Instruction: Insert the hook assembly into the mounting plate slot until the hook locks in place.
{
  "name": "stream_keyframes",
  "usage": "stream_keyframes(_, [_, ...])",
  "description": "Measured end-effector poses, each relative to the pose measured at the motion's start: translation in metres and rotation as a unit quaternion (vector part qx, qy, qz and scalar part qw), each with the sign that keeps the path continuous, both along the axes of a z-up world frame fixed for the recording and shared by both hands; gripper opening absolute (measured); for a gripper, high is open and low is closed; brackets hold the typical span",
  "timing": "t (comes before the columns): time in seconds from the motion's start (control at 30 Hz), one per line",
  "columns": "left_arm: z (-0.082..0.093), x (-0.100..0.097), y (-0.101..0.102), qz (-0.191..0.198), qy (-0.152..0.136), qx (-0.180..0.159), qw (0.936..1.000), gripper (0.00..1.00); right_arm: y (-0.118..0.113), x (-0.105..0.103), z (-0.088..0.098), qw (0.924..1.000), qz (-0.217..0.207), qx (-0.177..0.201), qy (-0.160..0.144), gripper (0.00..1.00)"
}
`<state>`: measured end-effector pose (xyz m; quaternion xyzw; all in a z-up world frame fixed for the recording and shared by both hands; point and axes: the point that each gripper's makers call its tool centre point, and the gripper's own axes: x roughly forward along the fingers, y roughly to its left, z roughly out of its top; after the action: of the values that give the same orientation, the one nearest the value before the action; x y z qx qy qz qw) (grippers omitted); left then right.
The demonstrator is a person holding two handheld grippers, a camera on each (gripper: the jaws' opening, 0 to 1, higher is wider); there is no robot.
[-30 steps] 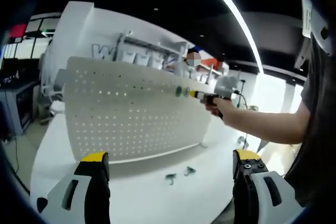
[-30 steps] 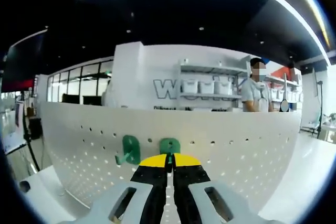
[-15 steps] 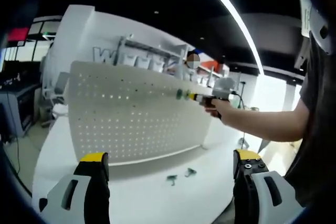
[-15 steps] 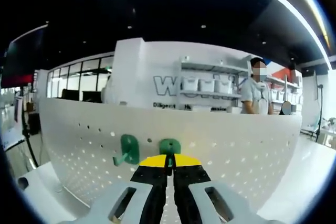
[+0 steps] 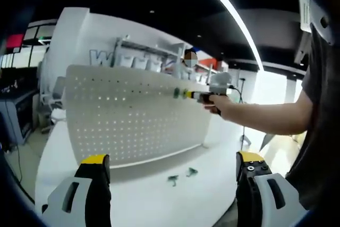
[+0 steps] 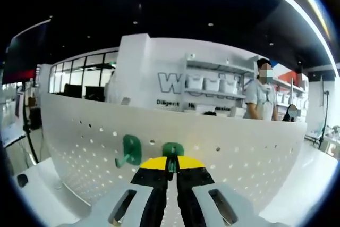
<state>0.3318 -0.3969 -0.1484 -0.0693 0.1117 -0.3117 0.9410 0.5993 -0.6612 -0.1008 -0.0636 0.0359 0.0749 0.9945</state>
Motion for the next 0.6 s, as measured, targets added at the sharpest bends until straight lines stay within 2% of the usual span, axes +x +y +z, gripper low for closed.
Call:
stream_keyframes(0.17, [0.004, -0.002, 0.001, 0.003, -0.005, -0.005, 1.0, 1.0, 0.001, -0.003, 0.006, 1.0, -0.004, -0.001, -0.004, 0.09])
stream_keyframes(0.3, [0.003, -0.005, 0.001, 0.003, -0.003, -0.02, 0.9998, 1.0, 0.005, -0.007, 0.022, 0.9996, 0.002, -0.011, -0.024, 0.18])
stream_keyframes(0.47, [-0.003, -0.01, 0.001, 0.002, 0.005, -0.021, 0.9998, 1.0, 0.003, -0.02, 0.048, 0.9985, 0.002, -0.013, -0.053, 0.18])
stream_keyframes(0.6, [-0.007, -0.015, -0.002, -0.003, 0.008, -0.013, 0.9999, 1.0, -0.003, -0.034, 0.058, 0.998, 0.003, -0.004, -0.063, 0.18])
